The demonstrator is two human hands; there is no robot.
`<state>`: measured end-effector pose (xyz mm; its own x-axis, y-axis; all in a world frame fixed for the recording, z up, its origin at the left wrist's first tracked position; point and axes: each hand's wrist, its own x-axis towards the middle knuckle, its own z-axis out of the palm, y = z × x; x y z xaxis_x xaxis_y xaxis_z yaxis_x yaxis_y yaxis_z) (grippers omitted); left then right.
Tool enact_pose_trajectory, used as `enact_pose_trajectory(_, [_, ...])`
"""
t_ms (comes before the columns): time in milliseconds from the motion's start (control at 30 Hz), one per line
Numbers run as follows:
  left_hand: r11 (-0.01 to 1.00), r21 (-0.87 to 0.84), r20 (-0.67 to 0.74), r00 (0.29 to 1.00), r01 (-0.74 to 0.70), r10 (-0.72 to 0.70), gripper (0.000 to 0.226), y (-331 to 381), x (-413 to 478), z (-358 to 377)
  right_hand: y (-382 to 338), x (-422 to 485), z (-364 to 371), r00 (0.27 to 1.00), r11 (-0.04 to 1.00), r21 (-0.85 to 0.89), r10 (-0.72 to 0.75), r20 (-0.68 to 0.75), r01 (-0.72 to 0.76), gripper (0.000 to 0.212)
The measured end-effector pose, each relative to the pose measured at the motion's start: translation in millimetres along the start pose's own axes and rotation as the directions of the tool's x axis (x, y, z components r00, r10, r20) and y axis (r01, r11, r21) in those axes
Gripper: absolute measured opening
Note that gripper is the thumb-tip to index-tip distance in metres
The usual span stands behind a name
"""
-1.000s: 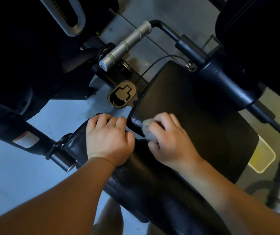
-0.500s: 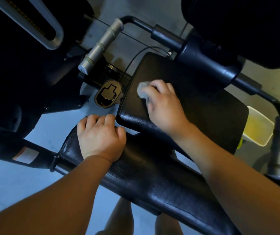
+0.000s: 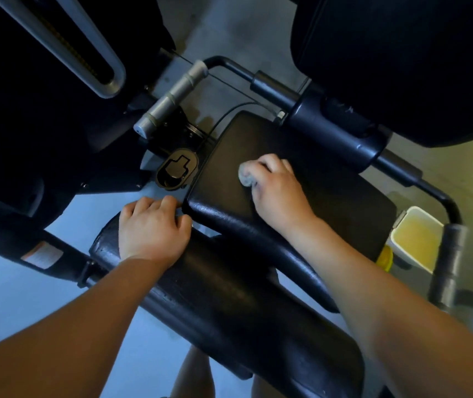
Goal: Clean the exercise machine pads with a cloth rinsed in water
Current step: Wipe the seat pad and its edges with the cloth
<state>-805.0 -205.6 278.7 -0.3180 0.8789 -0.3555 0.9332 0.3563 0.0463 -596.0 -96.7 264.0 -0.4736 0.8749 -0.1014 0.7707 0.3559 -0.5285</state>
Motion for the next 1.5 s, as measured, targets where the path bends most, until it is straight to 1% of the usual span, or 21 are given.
enact_pose_trajectory(67, [0.985, -0.165, -0.027, 0.998, 0.059, -0.064, 0.044, 11, 5, -6, 1, -1, -2, 0.999, 0.999, -0.014, -0.033, 0.025, 0.034, 0.032])
enact_pose_trajectory(133, [0.928, -0.362, -0.012, 0.995, 0.086, -0.097, 0.036, 30, 20, -12, 2, -13, -9, 0.994, 0.996, 0.004, -0.085, 0.069, 0.085, 0.033])
enact_pose_trajectory(167, [0.901, -0.425, 0.006, 0.995, 0.09, -0.097, 0.033, 41, 31, -14, 3, -19, -12, 0.989, 0.993, 0.021, -0.114, 0.097, 0.113, 0.036])
enact_pose_trajectory(233, [0.854, -0.499, 0.027, 0.988, 0.148, -0.155, 0.031, 63, 58, -15, 9, -22, -17, 0.982, 0.989, 0.061, -0.138, 0.131, 0.131, 0.04])
enact_pose_trajectory(300, [0.792, -0.551, 0.063, 0.96, 0.262, -0.274, 0.032, 78, 79, -13, 15, -12, -14, 0.986, 0.989, 0.08, -0.129, 0.109, 0.121, 0.042])
enact_pose_trajectory(333, [0.773, -0.55, 0.085, 0.942, 0.316, -0.325, 0.035, 87, 90, -9, 21, -2, -9, 0.99, 0.992, 0.077, -0.109, 0.086, 0.102, 0.04])
enact_pose_trajectory(400, [0.793, -0.485, 0.083, 0.922, 0.369, -0.378, 0.041, 96, 99, -1, 27, 18, 1, 0.997, 0.995, 0.064, -0.078, 0.018, 0.076, 0.033])
enact_pose_trajectory(467, [0.835, -0.405, 0.046, 0.92, 0.373, -0.389, 0.044, 102, 102, 6, 34, 39, 8, 0.999, 0.996, 0.066, -0.053, -0.013, 0.053, 0.033])
enact_pose_trajectory(567, [0.871, -0.332, -0.01, 0.922, 0.363, -0.388, 0.046, 103, 104, 11, 36, 61, 12, 0.999, 0.997, 0.068, -0.038, -0.008, 0.039, 0.039])
enact_pose_trajectory(733, [0.868, -0.337, -0.019, 0.92, 0.364, -0.393, 0.046, 103, 108, 12, 39, 95, 16, 0.998, 0.999, 0.042, -0.021, -0.057, 0.024, 0.047])
enact_pose_trajectory(867, [0.87, -0.343, -0.038, 0.92, 0.354, -0.39, 0.051, 103, 110, 15, 45, 124, 15, 0.995, 0.999, 0.008, 0.042, -0.092, -0.042, 0.047])
enact_pose_trajectory(933, [0.869, -0.349, -0.042, 0.921, 0.35, -0.387, 0.049, 103, 110, 16, 46, 139, 13, 0.992, 0.993, 0.004, 0.116, -0.042, -0.116, 0.043])
enact_pose_trajectory(1033, [0.87, -0.348, -0.033, 0.922, 0.35, -0.385, 0.049, 102, 111, 17, 43, 167, 8, 0.973, 0.978, -0.012, 0.208, 0.098, -0.208, 0.033])
enact_pose_trajectory(1133, [0.866, -0.352, -0.028, 0.921, 0.354, -0.388, 0.048, 101, 112, 18, 37, 195, 3, 0.922, 0.965, -0.011, 0.254, 0.293, -0.262, 0.024])
enact_pose_trajectory(1200, [0.862, -0.358, -0.022, 0.92, 0.359, -0.392, 0.047, 101, 112, 18, 36, 203, 2, 0.886, 0.956, -0.013, 0.276, 0.373, -0.292, 0.02])
enact_pose_trajectory(1233, [0.86, -0.358, -0.015, 0.919, 0.363, -0.394, 0.047, 102, 113, 18, 37, 202, 1, 0.878, 0.951, -0.024, 0.295, 0.377, -0.309, 0.02])
enact_pose_trajectory(1300, [0.859, -0.358, -0.011, 0.918, 0.366, -0.396, 0.047, 101, 112, 18, 41, 193, -2, 0.874, 0.936, -0.079, 0.35, 0.336, -0.344, 0.031])
enact_pose_trajectory(1400, [0.851, -0.373, 0.001, 0.917, 0.37, -0.399, 0.048, 102, 112, 16, 42, 171, -8, 0.877, 0.893, -0.302, 0.411, 0.248, -0.334, 0.044])
enact_pose_trajectory(1433, [0.848, -0.377, 0.003, 0.916, 0.373, -0.402, 0.048, 102, 112, 15, 41, 167, -7, 0.876, 0.877, -0.351, 0.422, 0.234, -0.329, 0.045])
enact_pose_trajectory(1500, [0.846, -0.378, 0.005, 0.915, 0.376, -0.404, 0.049, 101, 113, 15, 38, 169, -2, 0.868, 0.864, -0.368, 0.441, 0.227, -0.343, 0.042])
